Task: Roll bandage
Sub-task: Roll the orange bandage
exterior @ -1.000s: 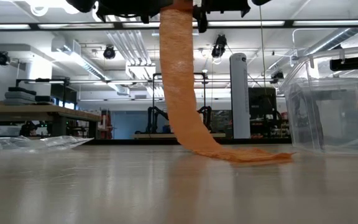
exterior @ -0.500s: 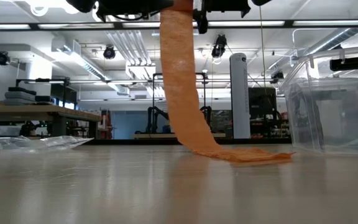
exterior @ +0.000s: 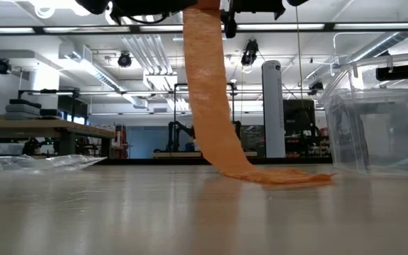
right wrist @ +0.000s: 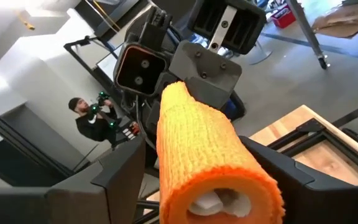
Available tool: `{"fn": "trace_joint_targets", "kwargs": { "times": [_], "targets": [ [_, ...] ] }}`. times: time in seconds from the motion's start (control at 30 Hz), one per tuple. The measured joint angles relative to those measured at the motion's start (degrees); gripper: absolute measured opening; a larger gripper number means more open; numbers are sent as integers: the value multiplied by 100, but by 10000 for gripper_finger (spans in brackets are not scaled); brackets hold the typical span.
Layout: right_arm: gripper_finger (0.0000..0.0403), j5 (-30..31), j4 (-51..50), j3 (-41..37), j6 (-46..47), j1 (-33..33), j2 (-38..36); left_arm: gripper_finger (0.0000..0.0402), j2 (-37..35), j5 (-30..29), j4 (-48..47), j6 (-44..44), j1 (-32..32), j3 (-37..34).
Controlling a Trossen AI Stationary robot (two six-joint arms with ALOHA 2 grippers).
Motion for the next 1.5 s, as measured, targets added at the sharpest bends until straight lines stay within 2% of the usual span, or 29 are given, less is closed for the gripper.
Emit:
{"fn": "trace_joint_targets", "kwargs": {
  "times": [0.43, 0.63, 0.73, 0.87, 1.03, 1.2, 1.3, 1.5],
  "targets": [
    [214, 34, 8, 0, -64, -2, -4, 91, 0, 20, -78, 1035, -2, -2],
    [183, 49, 17, 0, -459, -2, -4, 103, 0, 14, -78, 1064, -6, -4],
    [158, 55, 57, 0, -695, -4, -4, 120, 0, 0, -78, 742, -4, -4],
    [127, 73, 115, 0, -1340, -4, -4, 155, -19, -216, -122, -109, -4, -4],
    [112, 225, 171, 7, -2225, -2, -12, 210, -138, -508, -188, -1117, 41, -4],
    [114, 351, 83, 4, -3123, 0, -6, 251, -146, 175, -193, -1934, 57, 21],
    [119, 343, 83, 4, -3416, 13, 15, 261, -137, 394, -199, -2258, 59, 25],
    [114, 346, 67, 4, -3937, 71, 27, 253, -136, 329, -187, -2281, 53, 24]
  ]
}}
